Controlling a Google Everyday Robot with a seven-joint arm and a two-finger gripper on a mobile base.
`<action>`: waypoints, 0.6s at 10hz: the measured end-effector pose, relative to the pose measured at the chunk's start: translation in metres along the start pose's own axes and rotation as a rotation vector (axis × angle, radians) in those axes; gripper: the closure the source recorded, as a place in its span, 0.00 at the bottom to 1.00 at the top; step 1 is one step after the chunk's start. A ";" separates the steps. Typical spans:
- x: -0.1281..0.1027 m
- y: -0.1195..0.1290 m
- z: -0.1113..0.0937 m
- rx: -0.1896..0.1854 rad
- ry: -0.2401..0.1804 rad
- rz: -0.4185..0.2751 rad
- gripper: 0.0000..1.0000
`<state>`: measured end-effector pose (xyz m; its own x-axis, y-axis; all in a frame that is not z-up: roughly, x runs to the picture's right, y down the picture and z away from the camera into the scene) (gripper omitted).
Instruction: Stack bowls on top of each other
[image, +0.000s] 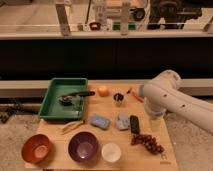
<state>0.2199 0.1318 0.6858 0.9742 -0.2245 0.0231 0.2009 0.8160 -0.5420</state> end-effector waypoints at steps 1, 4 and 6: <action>-0.005 0.002 0.000 0.000 0.004 -0.021 0.20; -0.026 0.004 0.001 0.003 0.015 -0.084 0.20; -0.037 0.006 0.002 0.007 0.027 -0.133 0.20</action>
<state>0.1848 0.1461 0.6833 0.9359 -0.3449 0.0714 0.3285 0.7818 -0.5300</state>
